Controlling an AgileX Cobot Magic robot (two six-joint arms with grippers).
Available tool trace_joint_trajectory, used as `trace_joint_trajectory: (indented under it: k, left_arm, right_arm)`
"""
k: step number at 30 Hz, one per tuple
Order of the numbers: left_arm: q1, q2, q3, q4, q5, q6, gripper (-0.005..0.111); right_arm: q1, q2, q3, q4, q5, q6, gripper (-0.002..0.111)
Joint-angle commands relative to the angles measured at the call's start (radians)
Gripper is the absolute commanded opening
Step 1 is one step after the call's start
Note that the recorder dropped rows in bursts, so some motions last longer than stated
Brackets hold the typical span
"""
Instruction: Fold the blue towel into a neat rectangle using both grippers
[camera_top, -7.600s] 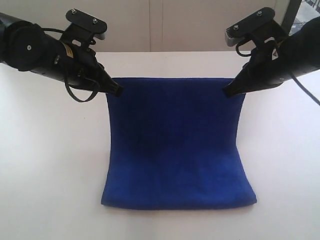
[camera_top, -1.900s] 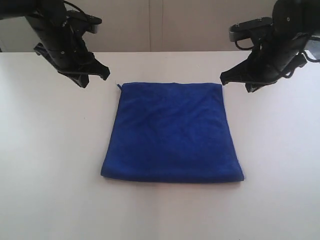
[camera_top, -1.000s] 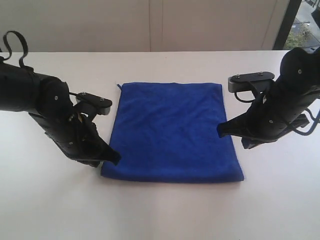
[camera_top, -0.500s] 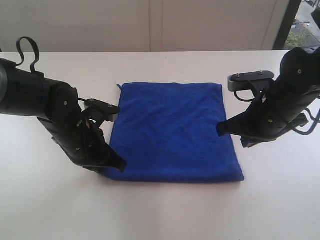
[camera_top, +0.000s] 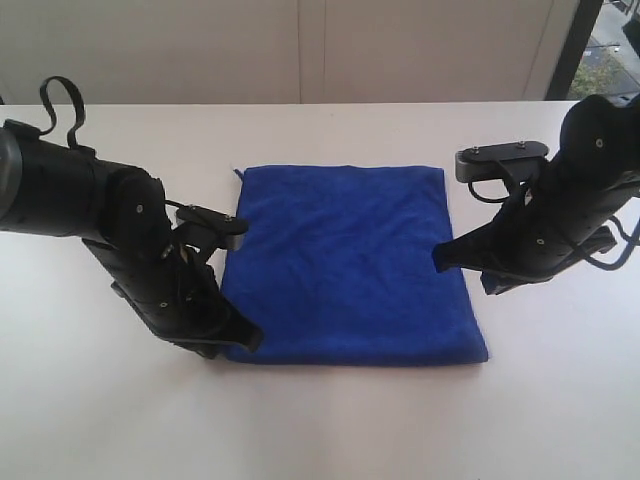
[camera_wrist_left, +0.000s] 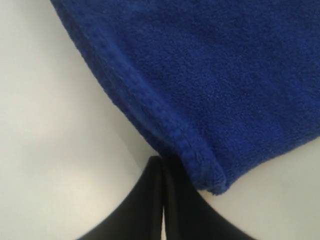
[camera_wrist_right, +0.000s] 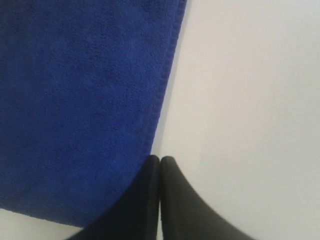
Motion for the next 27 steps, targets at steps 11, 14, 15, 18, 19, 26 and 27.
trace_joint_trajectory:
  k: [11, 14, 15, 18, 19, 26, 27]
  left_arm:
    - [-0.008, 0.003, 0.007, 0.167, 0.092, -0.004, 0.0]
    - [-0.008, -0.012, -0.001, 0.264, 0.151, -0.005, 0.0]
    - [-0.008, -0.02, -0.004, 0.295, 0.167, -0.005, 0.0]
    - [-0.008, -0.056, -0.017, 0.371, 0.192, -0.005, 0.0]
    - [-0.008, -0.073, -0.016, 0.392, 0.187, -0.001, 0.0]
    - [-0.008, -0.145, -0.016, 0.357, 0.114, 0.278, 0.0]
    - [-0.008, -0.147, -0.014, 0.331, 0.104, 0.331, 0.0]
  right_arm:
    - [0.0, -0.011, 0.007, -0.001, -0.008, -0.033, 0.0]
    - [0.0, -0.034, 0.0, -0.001, -0.008, -0.066, 0.0]
    - [0.0, -0.048, -0.001, -0.001, -0.008, -0.08, 0.0]
    - [0.0, -0.09, -0.003, -0.001, 0.002, -0.14, 0.0]
    - [0.0, -0.103, -0.003, -0.001, 0.01, -0.166, 0.0]
    - [0.001, -0.143, 0.015, 0.062, 0.096, -0.517, 0.0]
    - [0.001, -0.143, 0.025, 0.106, 0.083, -0.564, 0.0]
